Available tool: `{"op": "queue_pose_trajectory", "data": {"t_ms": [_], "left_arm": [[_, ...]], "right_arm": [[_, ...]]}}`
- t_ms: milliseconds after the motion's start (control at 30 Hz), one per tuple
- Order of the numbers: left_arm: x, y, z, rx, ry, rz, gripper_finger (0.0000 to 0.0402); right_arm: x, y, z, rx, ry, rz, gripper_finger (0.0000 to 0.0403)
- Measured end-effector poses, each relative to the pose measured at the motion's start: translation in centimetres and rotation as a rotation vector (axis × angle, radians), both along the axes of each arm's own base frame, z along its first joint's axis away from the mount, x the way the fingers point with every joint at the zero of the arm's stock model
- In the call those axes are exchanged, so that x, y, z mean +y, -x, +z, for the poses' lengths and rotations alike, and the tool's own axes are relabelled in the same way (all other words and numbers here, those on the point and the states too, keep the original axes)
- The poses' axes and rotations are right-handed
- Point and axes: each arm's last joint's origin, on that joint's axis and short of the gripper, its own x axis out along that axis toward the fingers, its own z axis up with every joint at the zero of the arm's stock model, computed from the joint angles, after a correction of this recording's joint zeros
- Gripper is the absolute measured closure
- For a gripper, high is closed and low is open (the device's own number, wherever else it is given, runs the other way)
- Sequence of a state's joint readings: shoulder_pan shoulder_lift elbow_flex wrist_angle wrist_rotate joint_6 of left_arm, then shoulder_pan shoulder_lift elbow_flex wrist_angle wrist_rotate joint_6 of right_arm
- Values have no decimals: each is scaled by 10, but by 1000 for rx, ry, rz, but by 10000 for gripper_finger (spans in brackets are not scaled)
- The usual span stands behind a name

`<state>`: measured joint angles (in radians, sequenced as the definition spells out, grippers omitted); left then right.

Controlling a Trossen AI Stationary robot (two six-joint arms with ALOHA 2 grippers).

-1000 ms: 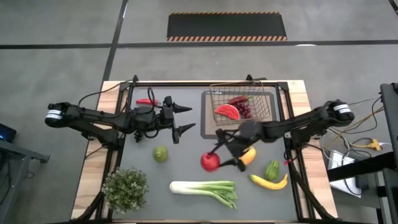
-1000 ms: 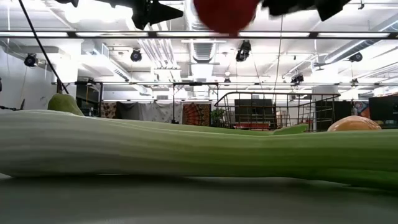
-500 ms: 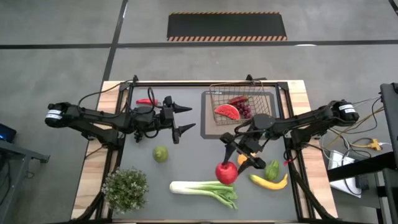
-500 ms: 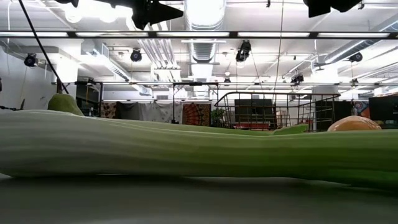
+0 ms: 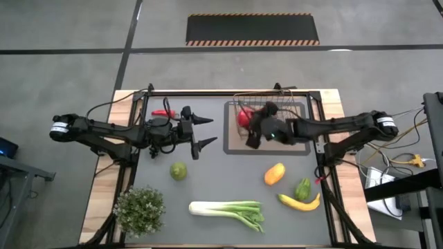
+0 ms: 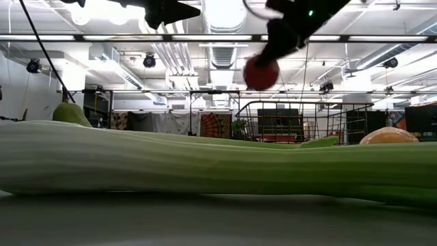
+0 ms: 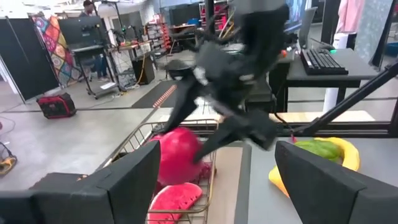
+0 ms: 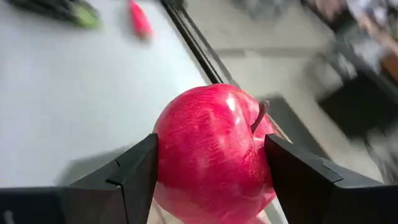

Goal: Build produce basket
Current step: Put the apple into the wire basket

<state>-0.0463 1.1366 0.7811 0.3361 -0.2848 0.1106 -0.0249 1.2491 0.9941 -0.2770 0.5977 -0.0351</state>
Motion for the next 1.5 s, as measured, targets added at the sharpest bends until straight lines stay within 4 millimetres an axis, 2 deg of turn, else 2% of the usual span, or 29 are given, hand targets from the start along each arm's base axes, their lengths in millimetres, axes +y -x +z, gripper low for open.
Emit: {"op": "queue_pose_trajectory", "data": {"t_ms": [133,267,400,500,833,1100,1367,1500], "left_arm": [[0,0,0,5,-7,0,102],[0,1,0,9,-12,0,102],[0,1,-1,16,-12,0,102],[0,1,-1,16,-12,0,102],[0,1,-1,17,-12,0,102],[0,1,-1,19,-23,-1,102],[0,1,-1,18,-27,-1,102],[0,1,-1,18,-26,0,102]], "right_arm": [[-31,-3,-10,3,-50,-182,152],[-58,-7,-28,41,-67,-275,152],[-76,-13,-50,93,-96,-347,152],[-85,-17,-60,88,-118,-391,152],[-100,-30,-75,104,-158,-464,150],[-106,-36,-81,127,-163,-477,96],[-107,-38,-80,121,-165,-481,75],[-104,-36,-65,125,-170,-467,76]]}}
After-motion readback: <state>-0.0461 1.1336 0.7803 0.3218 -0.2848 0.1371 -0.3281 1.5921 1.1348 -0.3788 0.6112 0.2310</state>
